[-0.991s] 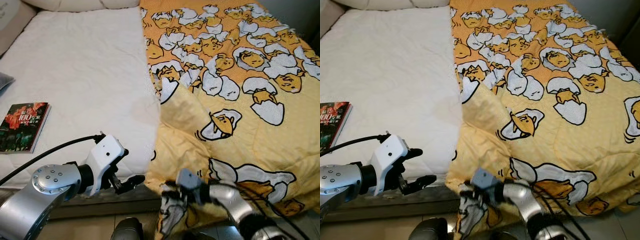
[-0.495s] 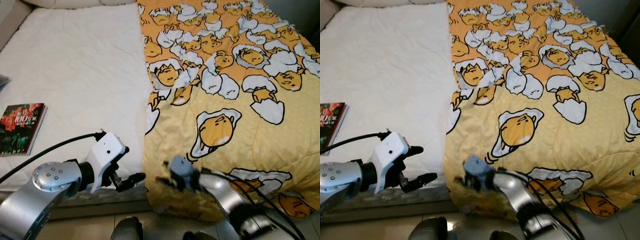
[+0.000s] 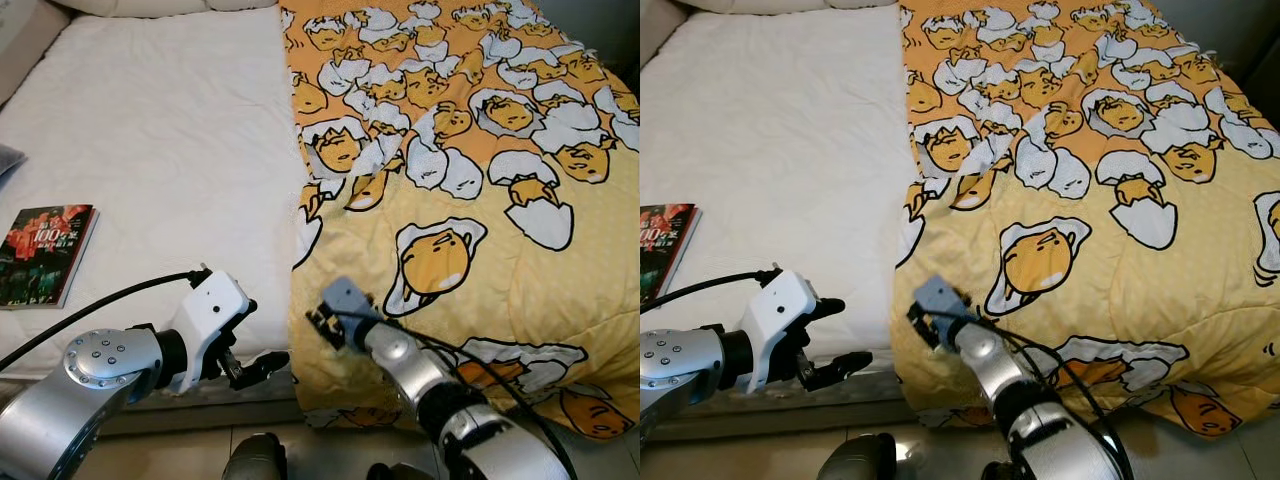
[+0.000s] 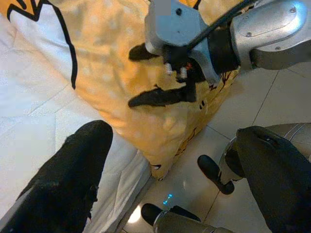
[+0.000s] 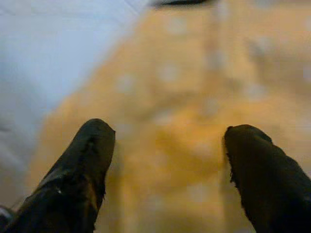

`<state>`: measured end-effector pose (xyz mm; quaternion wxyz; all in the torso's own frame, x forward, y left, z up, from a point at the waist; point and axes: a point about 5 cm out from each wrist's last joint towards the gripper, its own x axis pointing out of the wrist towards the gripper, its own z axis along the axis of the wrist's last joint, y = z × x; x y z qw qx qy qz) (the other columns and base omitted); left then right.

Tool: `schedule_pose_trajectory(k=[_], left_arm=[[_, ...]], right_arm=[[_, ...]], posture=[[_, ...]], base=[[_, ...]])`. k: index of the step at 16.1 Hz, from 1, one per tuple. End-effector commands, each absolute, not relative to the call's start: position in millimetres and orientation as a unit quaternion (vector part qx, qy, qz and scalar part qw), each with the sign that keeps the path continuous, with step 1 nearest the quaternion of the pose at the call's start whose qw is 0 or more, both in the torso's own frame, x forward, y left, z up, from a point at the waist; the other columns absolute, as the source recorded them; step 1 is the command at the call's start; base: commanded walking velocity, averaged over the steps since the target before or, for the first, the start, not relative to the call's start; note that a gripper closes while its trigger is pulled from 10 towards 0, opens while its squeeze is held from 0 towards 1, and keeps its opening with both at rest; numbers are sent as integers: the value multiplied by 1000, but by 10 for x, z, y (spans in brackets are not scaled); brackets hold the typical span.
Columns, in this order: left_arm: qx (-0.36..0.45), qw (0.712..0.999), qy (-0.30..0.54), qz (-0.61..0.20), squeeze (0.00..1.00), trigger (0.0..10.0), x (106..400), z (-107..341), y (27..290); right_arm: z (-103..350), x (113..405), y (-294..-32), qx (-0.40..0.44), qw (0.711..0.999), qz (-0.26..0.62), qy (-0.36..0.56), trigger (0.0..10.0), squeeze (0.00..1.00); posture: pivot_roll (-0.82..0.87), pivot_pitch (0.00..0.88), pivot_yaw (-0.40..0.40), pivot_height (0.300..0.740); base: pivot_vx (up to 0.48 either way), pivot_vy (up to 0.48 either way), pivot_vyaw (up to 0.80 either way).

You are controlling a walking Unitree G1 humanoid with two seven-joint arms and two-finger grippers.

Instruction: Clean up the room

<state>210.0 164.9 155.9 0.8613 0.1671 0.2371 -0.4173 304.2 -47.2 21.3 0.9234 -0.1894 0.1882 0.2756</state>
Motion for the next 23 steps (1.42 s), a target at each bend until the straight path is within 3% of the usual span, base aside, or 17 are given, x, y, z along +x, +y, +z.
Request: schedule_pose_trajectory(k=[1, 5, 6, 7, 8, 9, 15, 23], left_arm=[[172, 858, 234, -424, 0, 10000, 2077, 1581, 1618], [171, 856, 238, -426, 0, 10000, 2039, 1601, 1615], [172, 856, 239, -425, 0, 10000, 2015, 1622, 1623], [171, 856, 242, -423, 0, 10000, 1992, 1633, 1634], [171, 856, 244, -422, 0, 10000, 1960, 1640, 1636], [170, 856, 246, -421, 0, 10000, 1949, 1638, 1638], [164, 858, 254, -416, 0, 10000, 1877, 1633, 1630], [160, 860, 252, -413, 0, 10000, 1900, 1634, 1620]], right_arm=[[173, 3033, -474, -191, 925, 254, 208, 10000, 1000], [164, 3032, -359, -161, 926, 233, 247, 10000, 1000], [135, 3022, -371, -162, 923, 225, 268, 10000, 0], [98, 3007, -405, -158, 919, 215, 292, 9176, 0], [73, 2997, -437, -150, 917, 206, 306, 3647, 0], [69, 2998, -449, -143, 918, 202, 310, 0, 0], [70, 3049, -613, -97, 926, 169, 324, 0, 0], [126, 3091, -586, -63, 932, 176, 310, 0, 0]], posture=[[339, 144, 26, 740], [364, 170, 32, 740], [386, 193, 31, 740], [390, 200, 29, 740], [396, 207, 26, 740], [396, 207, 26, 740], [393, 217, 13, 740], [381, 210, 10, 740]], base=[[0, 0, 0], [0, 0, 0], [0, 0, 0], [0, 0, 0], [0, 0, 0], [0, 0, 0], [0, 0, 0], [0, 0, 0]])
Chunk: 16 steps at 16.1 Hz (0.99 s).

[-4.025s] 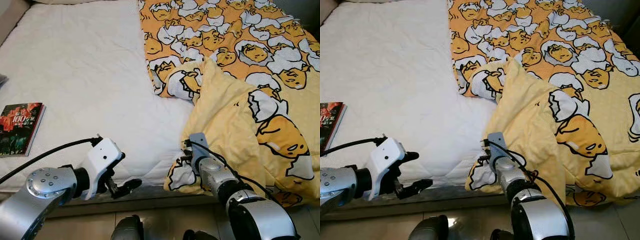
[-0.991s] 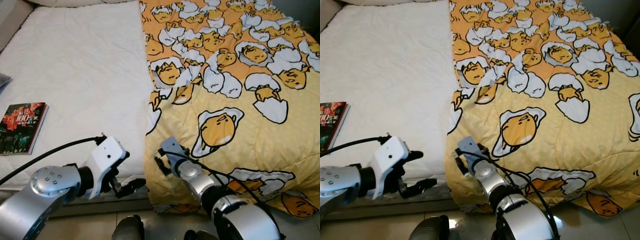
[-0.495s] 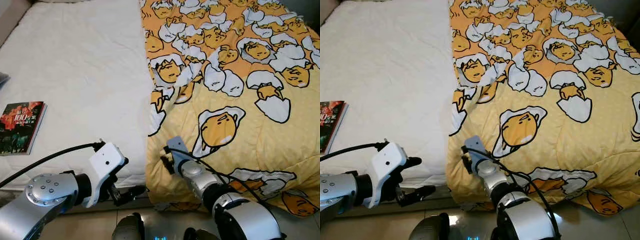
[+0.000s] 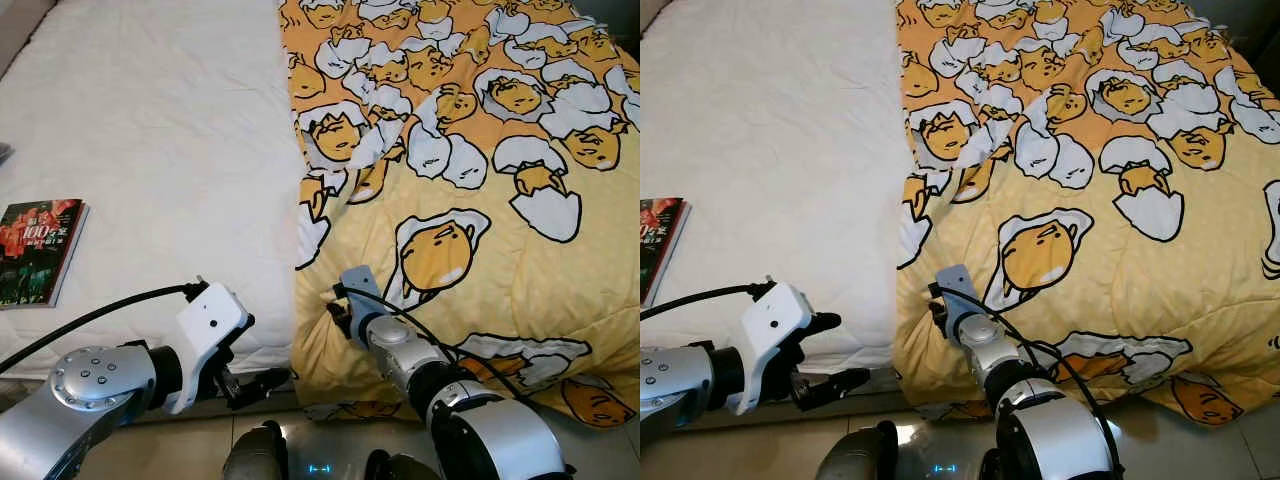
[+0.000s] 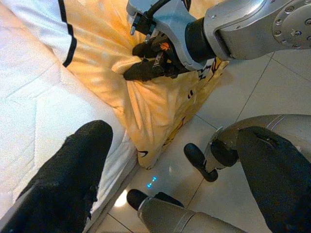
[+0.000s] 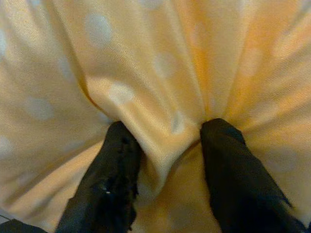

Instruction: Clean up the room

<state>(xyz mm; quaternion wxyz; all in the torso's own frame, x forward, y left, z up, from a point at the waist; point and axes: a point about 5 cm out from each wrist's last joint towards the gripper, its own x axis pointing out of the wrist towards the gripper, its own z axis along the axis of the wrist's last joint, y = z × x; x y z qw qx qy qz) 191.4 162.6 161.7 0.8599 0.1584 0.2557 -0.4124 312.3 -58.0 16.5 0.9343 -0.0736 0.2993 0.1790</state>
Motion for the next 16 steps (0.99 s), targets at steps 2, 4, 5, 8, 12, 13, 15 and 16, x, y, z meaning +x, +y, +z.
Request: schedule_pose_trajectory(k=[2, 4, 5, 8, 12, 13, 15, 16], left_arm=[[160, 861, 252, -413, 0, 10000, 1911, 1629, 1615], [159, 861, 249, -413, 0, 10000, 1928, 1628, 1603], [159, 861, 248, -414, 0, 10000, 1939, 1628, 1598], [160, 861, 247, -415, 0, 10000, 1953, 1630, 1592], [162, 860, 250, -415, 0, 10000, 1964, 1618, 1613], [163, 859, 253, -414, 0, 10000, 1959, 1608, 1626], [164, 859, 257, -411, 0, 10000, 1955, 1594, 1645], [165, 860, 258, -409, 0, 10000, 1957, 1590, 1657]], right_arm=[[140, 3103, -585, -64, 932, 181, 306, 0, 0], [143, 3107, -596, -64, 932, 185, 306, 0, 0], [145, 3109, -599, -64, 931, 189, 305, 0, 0], [150, 3108, -597, -61, 929, 207, 300, 0, 0], [180, 3119, -599, -50, 925, 244, 286, 0, 0], [190, 3107, -574, -45, 921, 271, 277, 0, 0], [216, 3070, -508, -35, 907, 332, 255, 0, 0], [234, 3026, -453, -9, 891, 383, 243, 0, 0]], posture=[[377, 207, 10, 740], [373, 204, 10, 740], [372, 201, 11, 740], [369, 193, 15, 740], [363, 186, 20, 740], [362, 185, 20, 740], [361, 184, 20, 740], [362, 181, 21, 740]], base=[[0, 0, 0], [0, 0, 0], [0, 0, 0], [0, 0, 0], [0, 0, 0], [0, 0, 0], [0, 0, 0], [0, 0, 0]])
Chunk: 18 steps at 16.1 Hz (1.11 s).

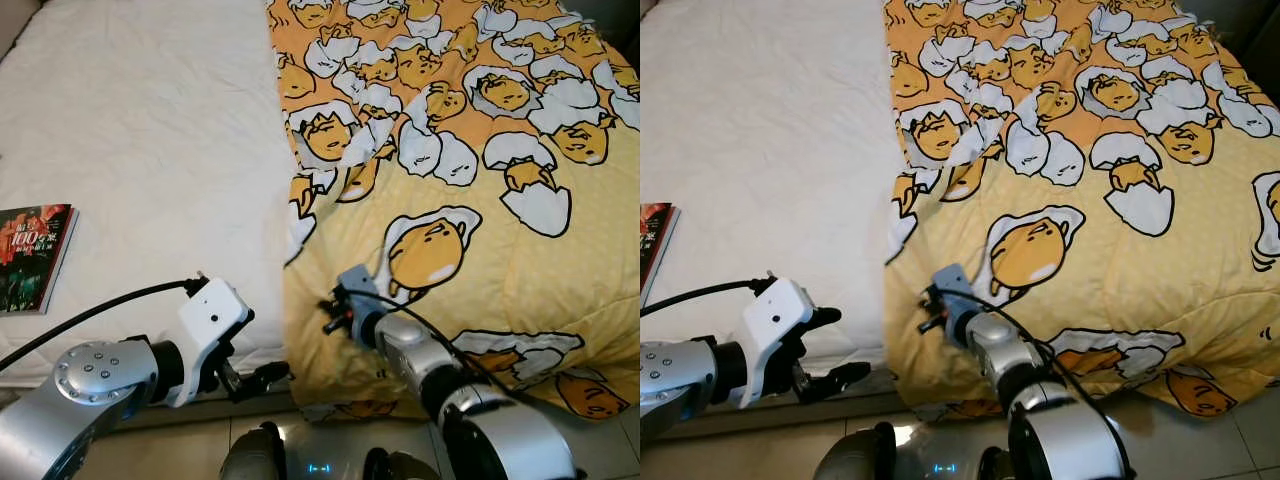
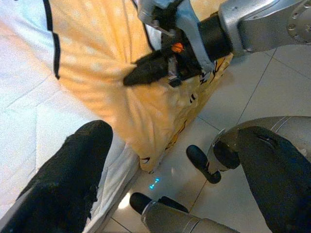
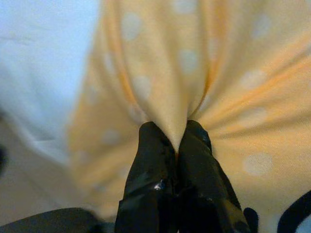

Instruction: Clean up the room

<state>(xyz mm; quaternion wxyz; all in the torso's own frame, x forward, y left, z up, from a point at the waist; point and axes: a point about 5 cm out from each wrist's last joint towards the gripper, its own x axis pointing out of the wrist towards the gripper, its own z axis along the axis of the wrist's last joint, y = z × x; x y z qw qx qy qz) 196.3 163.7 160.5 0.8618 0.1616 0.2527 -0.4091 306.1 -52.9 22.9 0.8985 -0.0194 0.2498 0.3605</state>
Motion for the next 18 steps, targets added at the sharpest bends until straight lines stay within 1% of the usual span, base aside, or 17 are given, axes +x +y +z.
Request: schedule_pose_trajectory(k=[1, 2, 3, 6, 7, 8, 9, 11, 13, 14, 15, 16, 17, 18], left_arm=[[166, 860, 259, -407, 0, 10000, 1961, 1587, 1674], [167, 861, 262, -403, 0, 10000, 1961, 1580, 1696], [174, 861, 270, -393, 0, 10000, 1958, 1554, 1756], [187, 873, 280, -353, 0, 10000, 2032, 1512, 1905], [190, 876, 282, -342, 0, 10000, 2060, 1511, 1950], [192, 877, 283, -337, 0, 10000, 2071, 1510, 1977], [195, 878, 287, -331, 0, 10000, 2082, 1509, 2029], [198, 875, 292, -331, 0, 10000, 2071, 1503, 2068], [199, 874, 292, -333, 0, 10000, 2068, 1489, 2075], [198, 872, 294, -338, 0, 10000, 2052, 1477, 2067], [198, 871, 294, -340, 0, 10000, 2045, 1471, 2065], [197, 870, 294, -342, 0, 10000, 2039, 1455, 2063], [197, 870, 294, -343, 0, 10000, 2040, 1450, 2063], [195, 870, 293, -345, 0, 10000, 2048, 1434, 2058]], right_arm=[[241, 2971, -418, 6, 868, 436, 238, 0, 0], [235, 2917, -405, 4, 846, 478, 235, 0, 0], [206, 2798, -396, 1, 803, 548, 234, 0, 0], [194, 2626, -363, 17, 738, 634, 233, 0, 0], [201, 2591, -347, 23, 722, 651, 233, 0, 0], [199, 2566, -341, 20, 712, 662, 234, 0, 0], [190, 2514, -326, 15, 695, 679, 236, 0, 0], [164, 2441, -296, 18, 681, 692, 238, 0, 0], [126, 2382, -303, 5, 673, 698, 244, 0, 0], [68, 2358, -329, -25, 677, 689, 256, 0, 0], [28, 2355, -347, -49, 685, 678, 262, 9412, 0], [-23, 2378, -358, -64, 713, 644, 269, 10000, 161], [-18, 2396, -352, -62, 723, 635, 265, 10000, 161], [60, 2489, -317, -22, 758, 603, 246, 10000, 1000]], posture=[[361, 180, 22, 740], [356, 178, 23, 740], [352, 173, 24, 740], [350, 169, 25, 740], [349, 166, 26, 740], [349, 164, 27, 740], [347, 163, 28, 740], [350, 160, 28, 740], [349, 159, 28, 740], [347, 153, 29, 740], [345, 148, 30, 740], [337, 142, 30, 740], [335, 139, 30, 740], [326, 126, 28, 740]], base=[[0, 0, 0], [0, 0, 0], [0, 0, 0], [0, 0, 0], [0, 0, 0], [0, 0, 0], [0, 0, 0], [0, 0, 0], [0, 0, 0], [0, 0, 0], [0, 0, 0], [0, 0, 0], [0, 0, 0], [0, 0, 0]])
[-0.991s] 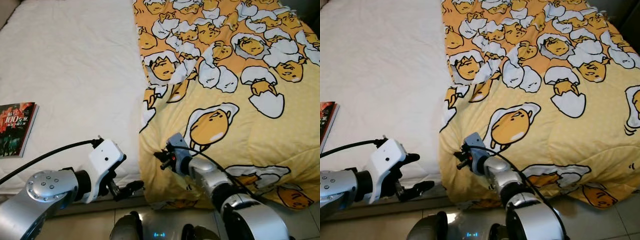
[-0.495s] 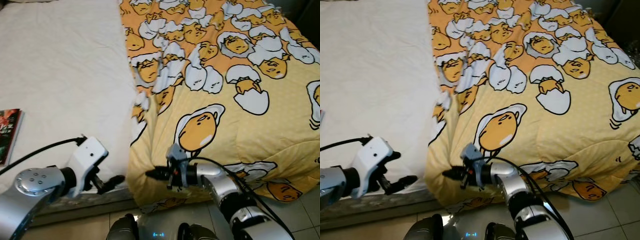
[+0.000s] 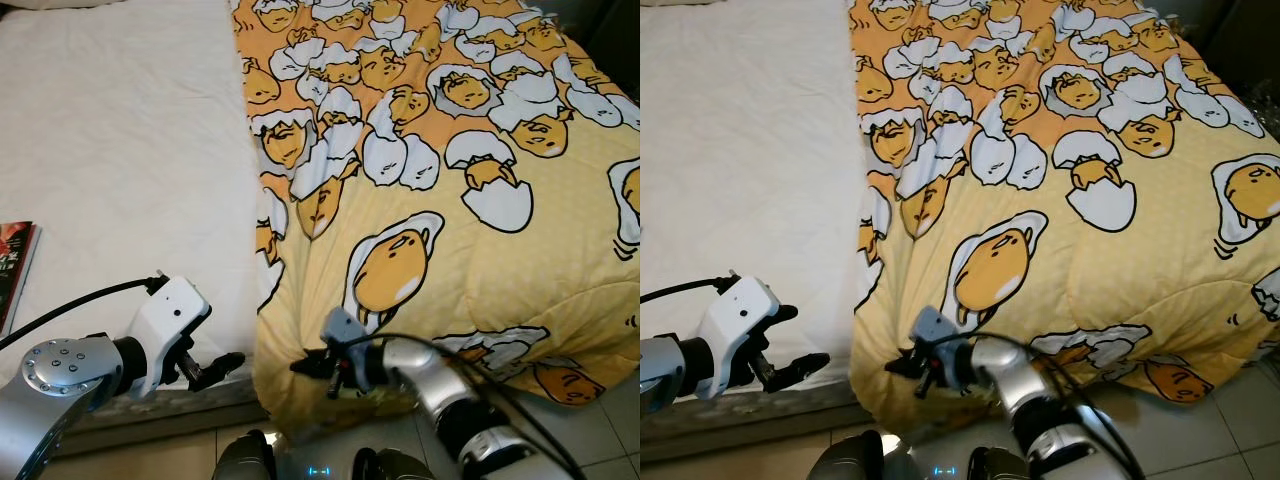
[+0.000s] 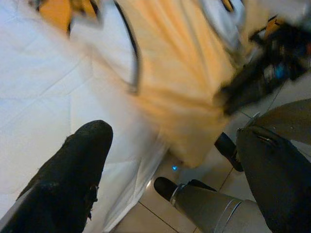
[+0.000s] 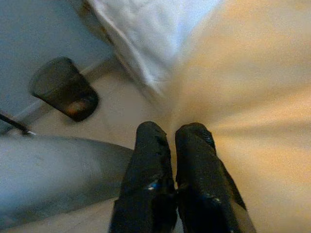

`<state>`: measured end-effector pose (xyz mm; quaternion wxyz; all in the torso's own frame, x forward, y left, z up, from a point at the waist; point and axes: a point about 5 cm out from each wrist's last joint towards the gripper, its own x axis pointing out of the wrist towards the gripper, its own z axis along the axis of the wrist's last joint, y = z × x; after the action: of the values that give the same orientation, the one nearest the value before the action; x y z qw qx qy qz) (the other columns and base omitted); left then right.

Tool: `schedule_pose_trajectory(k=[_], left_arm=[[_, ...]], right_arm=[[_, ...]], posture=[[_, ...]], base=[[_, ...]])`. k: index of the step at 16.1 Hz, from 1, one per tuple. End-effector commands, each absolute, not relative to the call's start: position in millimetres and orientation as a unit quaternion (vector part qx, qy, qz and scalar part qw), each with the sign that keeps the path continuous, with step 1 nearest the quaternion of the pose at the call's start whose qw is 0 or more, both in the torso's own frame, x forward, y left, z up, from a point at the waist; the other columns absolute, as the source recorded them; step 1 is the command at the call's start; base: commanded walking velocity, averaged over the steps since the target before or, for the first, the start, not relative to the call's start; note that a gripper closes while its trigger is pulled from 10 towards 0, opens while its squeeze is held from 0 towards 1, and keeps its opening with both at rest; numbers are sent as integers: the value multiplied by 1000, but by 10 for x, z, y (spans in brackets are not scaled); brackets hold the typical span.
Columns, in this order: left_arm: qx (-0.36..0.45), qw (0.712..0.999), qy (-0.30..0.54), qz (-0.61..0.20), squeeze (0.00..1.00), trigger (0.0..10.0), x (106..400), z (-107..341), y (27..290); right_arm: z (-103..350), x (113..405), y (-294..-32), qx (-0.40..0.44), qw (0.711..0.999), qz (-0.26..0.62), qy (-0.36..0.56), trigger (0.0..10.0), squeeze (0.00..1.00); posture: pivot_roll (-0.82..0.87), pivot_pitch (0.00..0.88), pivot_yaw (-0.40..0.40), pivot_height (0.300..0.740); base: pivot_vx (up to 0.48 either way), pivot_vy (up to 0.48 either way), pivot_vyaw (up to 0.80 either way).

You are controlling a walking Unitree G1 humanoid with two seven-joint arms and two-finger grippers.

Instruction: Clean up the room

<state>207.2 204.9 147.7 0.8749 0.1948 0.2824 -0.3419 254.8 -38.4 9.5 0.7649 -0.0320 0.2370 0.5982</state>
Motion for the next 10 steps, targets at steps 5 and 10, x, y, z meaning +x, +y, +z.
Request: schedule_pose_trajectory(k=[5, 10], left_arm=[[187, 881, 277, -335, 0, 10000, 2125, 1381, 2078], [119, 950, 196, -213, 0, 10000, 2392, 1400, 2114]], right_arm=[[315, 2620, -389, 10, 778, 604, 172, 10000, 1000], [611, 2907, -846, 17, 907, 407, 106, 10000, 1000]], posture=[[274, 48, 6, 740], [156, 0, -37, 740]], base=[[0, 0, 0], [0, 0, 0]])
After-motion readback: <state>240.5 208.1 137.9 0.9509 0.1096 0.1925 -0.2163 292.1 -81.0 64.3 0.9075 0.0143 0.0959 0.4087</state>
